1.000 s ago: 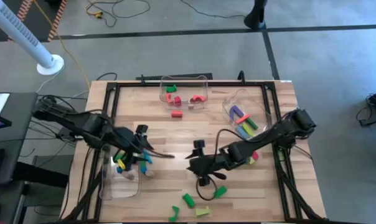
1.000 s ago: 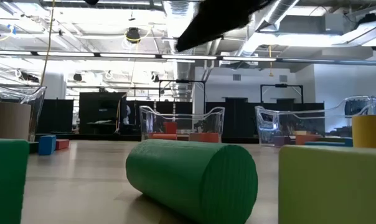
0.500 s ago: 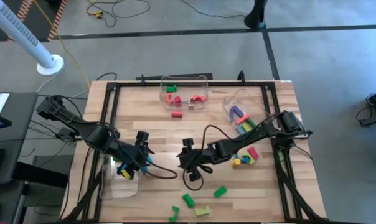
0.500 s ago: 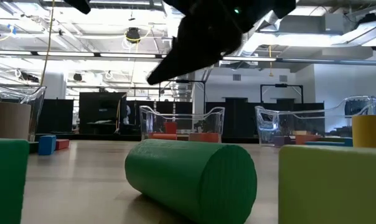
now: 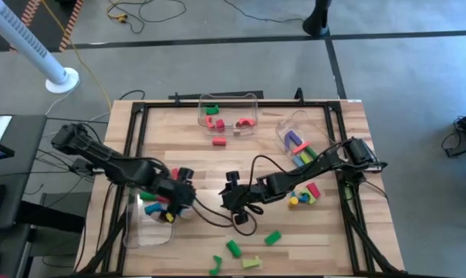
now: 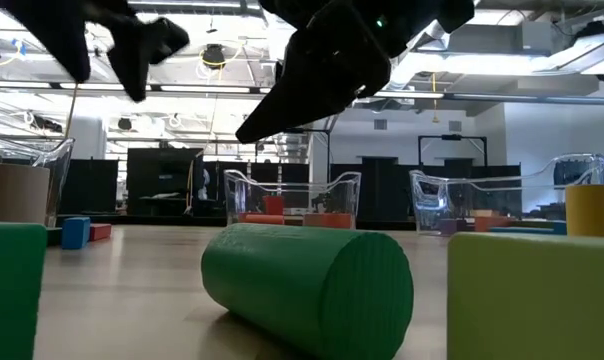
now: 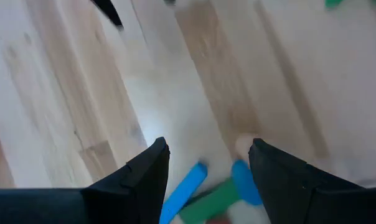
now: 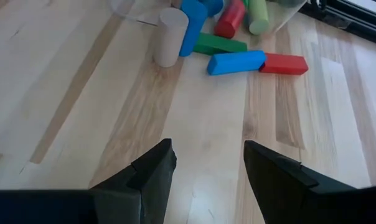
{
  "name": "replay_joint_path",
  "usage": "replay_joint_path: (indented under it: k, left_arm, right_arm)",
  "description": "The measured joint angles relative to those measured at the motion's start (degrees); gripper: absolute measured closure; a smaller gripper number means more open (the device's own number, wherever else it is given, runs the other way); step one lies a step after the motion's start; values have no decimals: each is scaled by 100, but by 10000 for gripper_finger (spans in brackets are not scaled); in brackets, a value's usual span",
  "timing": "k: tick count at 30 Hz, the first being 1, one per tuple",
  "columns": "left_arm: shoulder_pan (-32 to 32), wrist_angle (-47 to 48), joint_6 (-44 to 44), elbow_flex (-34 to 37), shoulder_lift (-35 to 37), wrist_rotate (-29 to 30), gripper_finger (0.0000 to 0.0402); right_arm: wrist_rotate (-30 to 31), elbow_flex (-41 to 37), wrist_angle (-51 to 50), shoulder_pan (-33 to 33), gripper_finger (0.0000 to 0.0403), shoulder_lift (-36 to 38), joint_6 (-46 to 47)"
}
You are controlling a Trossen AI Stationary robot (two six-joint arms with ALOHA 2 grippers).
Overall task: Sort blocks by size
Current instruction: Put the light blue rectangular block into the right transparent bin
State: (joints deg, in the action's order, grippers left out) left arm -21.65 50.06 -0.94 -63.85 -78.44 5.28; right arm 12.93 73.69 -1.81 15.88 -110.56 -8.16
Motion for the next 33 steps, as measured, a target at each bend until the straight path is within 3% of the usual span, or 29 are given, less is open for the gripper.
replay_joint_path:
  k: [6, 13, 21, 33]
  left_arm:
    - [685, 1195, -770, -454, -811, -543, 196]
    - [1282, 1691, -1365, -477, -1455, -982, 214]
    - [1430, 1447, -1553, -372, -1533, -1297, 216]
    - [1429, 1160, -1282, 149, -1534, -1505, 216]
  right_arm:
    - [-2, 0, -70, 35, 178, 0, 19]
    - [-10, 0, -984, 158, 178, 0, 411]
    - [-5, 4, -2660, 346, 178, 4, 1290]
    - [90, 7, -3122, 627, 178, 451, 1559]
